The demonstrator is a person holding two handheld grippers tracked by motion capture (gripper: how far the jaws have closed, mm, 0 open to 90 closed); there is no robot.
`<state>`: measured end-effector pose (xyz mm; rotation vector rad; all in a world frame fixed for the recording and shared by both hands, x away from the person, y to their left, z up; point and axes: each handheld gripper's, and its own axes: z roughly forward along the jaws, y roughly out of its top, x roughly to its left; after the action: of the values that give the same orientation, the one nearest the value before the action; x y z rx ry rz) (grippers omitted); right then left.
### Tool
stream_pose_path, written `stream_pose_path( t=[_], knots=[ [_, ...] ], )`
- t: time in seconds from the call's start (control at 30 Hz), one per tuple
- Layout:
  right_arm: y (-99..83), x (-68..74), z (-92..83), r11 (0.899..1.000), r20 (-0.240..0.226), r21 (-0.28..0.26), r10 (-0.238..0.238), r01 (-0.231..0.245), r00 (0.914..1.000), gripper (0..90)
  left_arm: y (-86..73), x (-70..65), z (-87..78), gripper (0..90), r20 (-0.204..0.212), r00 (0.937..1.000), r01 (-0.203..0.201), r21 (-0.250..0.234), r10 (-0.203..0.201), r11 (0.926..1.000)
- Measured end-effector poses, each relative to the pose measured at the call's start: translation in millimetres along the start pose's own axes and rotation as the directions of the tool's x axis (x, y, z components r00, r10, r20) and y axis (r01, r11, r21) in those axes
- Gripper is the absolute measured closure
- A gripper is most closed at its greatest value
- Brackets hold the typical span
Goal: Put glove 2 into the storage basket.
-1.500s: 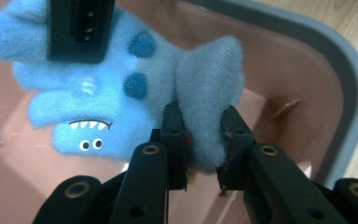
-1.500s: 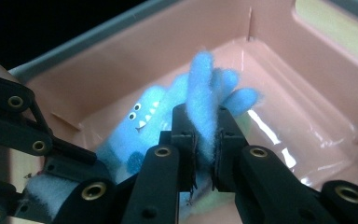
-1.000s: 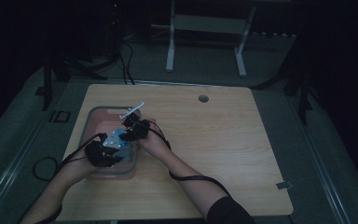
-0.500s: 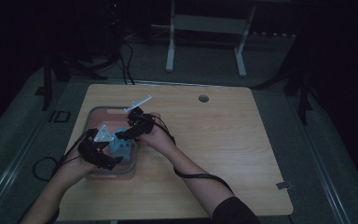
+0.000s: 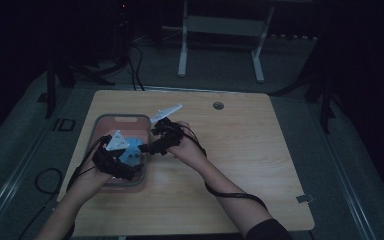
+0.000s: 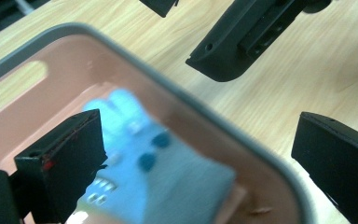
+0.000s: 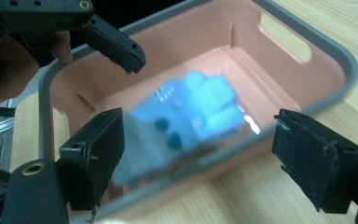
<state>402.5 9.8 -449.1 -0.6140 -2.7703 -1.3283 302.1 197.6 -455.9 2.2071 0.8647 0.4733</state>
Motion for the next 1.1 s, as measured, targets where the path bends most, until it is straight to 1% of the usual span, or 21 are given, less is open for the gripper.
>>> stream_pose_path(
  t=[0.07, 0.13, 0.17, 0.23, 0.27, 0.33, 0.37, 0.4, 0.43, 0.5, 0.57, 0.6, 0.63, 0.67, 0.73, 0.77, 0.83, 0.87, 0.93, 0.97, 1.1],
  knots=[
    [-9.3, -2.6, -7.9, 1.000, 0.002, -0.001, 0.000, 0.000, 1.0000, 16.6, 4.7, -7.9, 0.6, 3.0, 0.004, 0.9998, -0.020, -0.015, 0.020, 0.9997],
    [-21.5, -5.9, -16.8, 1.000, 0.011, 0.009, 0.000, 0.000, 0.9999, 15.1, 11.2, -18.9, 2.4, 3.0, 0.046, 0.9986, -0.026, -0.037, 0.028, 0.9990],
    [-21.5, -5.9, -16.8, 1.000, 0.011, 0.009, 0.000, 0.000, 0.9999, 15.1, 11.2, -18.9, 2.4, 3.0, 0.046, 0.9986, -0.026, -0.037, 0.028, 0.9990],
    [-30.0, -8.5, -23.1, 1.000, 0.020, 0.011, 0.007, -0.008, 0.9998, 15.1, 15.2, -26.4, 4.5, 3.0, 0.065, 0.9969, -0.041, -0.045, 0.044, 0.9982],
    [-39.4, -12.4, -30.3, 1.000, 0.026, 0.003, 0.020, -0.020, 0.9995, 15.1, 17.3, -30.4, 5.8, 3.0, 0.080, 0.9954, -0.050, -0.045, 0.054, 0.9977],
    [-46.7, -15.4, -34.9, 1.000, 0.021, -0.002, 0.022, -0.022, 0.9995, 15.1, 22.9, -43.4, 11.8, 3.0, 0.098, 0.9901, -0.098, -0.038, 0.101, 0.9945],
    [-52.2, -17.6, -37.3, 1.000, 0.016, 0.000, 0.013, -0.013, 0.9998, 15.0, 22.9, -43.4, 11.8, 3.0, 0.098, 0.9901, -0.098, -0.038, 0.101, 0.9945],
    [-55.6, -19.0, -38.4, 1.000, 0.019, 0.006, 0.012, -0.012, 0.9997, 15.0, 26.0, -49.3, 15.7, 3.0, 0.124, 0.9861, -0.107, -0.034, 0.110, 0.9937],
    [-55.6, -19.0, -38.4, 1.000, 0.019, 0.006, 0.012, -0.012, 0.9997, 15.0, 26.0, -49.3, 15.7, 3.0, 0.124, 0.9861, -0.107, -0.034, 0.110, 0.9937],
    [-68.4, -24.0, -43.1, 0.999, 0.033, 0.026, 0.019, -0.020, 0.9993, 15.0, 29.5, -56.6, 20.4, 3.0, 0.143, 0.9825, -0.115, -0.040, 0.120, 0.9925],
    [-73.9, -25.5, -46.4, 0.999, 0.034, 0.026, 0.021, -0.022, 0.9992, 14.9, 31.7, -62.2, 23.9, 3.0, 0.153, 0.9796, -0.125, -0.046, 0.131, 0.9911],
    [-76.9, -26.5, -48.2, 1.000, 0.032, 0.020, 0.022, -0.023, 0.9992, 15.0, 33.6, -68.1, 28.0, 3.0, 0.173, 0.9755, -0.129, -0.052, 0.136, 0.9902],
    [-79.9, -27.1, -49.9, 1.000, 0.030, 0.018, 0.021, -0.022, 0.9993, 15.0, 33.6, -68.1, 28.0, 3.0, 0.173, 0.9755, -0.129, -0.052, 0.136, 0.9902],
    [-83.2, -27.9, -51.1, 1.000, 0.023, 0.014, 0.018, -0.018, 0.9996, 14.9, 34.7, -73.2, 32.7, 3.0, 0.184, 0.9722, -0.138, -0.051, 0.146, 0.9890],
    [-86.6, -29.0, -52.0, 1.000, 0.021, 0.017, 0.020, -0.020, 0.9996, 14.9, 34.9, -75.2, 35.4, 3.0, 0.190, 0.9706, -0.141, -0.049, 0.148, 0.9888],
    [-94.1, -31.0, -54.2, 0.999, 0.024, 0.021, 0.025, -0.025, 0.9994, 14.5, 34.8, -79.5, 41.1, 3.0, 0.201, 0.9681, -0.144, -0.044, 0.150, 0.9886],
    [-99.7, -32.3, -56.0, 0.999, 0.030, 0.026, 0.028, -0.028, 0.9992, 14.5, 34.7, -83.4, 45.6, 3.0, 0.214, 0.9644, -0.149, -0.045, 0.155, 0.9878],
    [-99.7, -32.3, -56.0, 0.999, 0.030, 0.026, 0.028, -0.028, 0.9992, 14.5, 34.7, -83.4, 45.6, 3.0, 0.214, 0.9644, -0.149, -0.045, 0.155, 0.9878],
    [-107.8, -34.1, -59.8, 0.999, 0.035, 0.034, 0.031, -0.032, 0.9989, 14.3, 35.0, -89.2, 51.4, 3.0, 0.227, 0.9594, -0.161, -0.048, 0.167, 0.9859],
    [-110.0, -34.6, -61.4, 0.999, 0.039, 0.034, 0.031, -0.032, 0.9988, 14.3, 35.0, -89.2, 51.4, 3.0, 0.227, 0.9594, -0.161, -0.048, 0.167, 0.9859],
    [-116.1, -36.7, -66.0, 0.999, 0.043, 0.032, 0.039, -0.041, 0.9983, 14.3, 34.3, -94.4, 60.8, 3.0, 0.273, 0.9468, -0.167, -0.037, 0.171, 0.9852]
  ],
)
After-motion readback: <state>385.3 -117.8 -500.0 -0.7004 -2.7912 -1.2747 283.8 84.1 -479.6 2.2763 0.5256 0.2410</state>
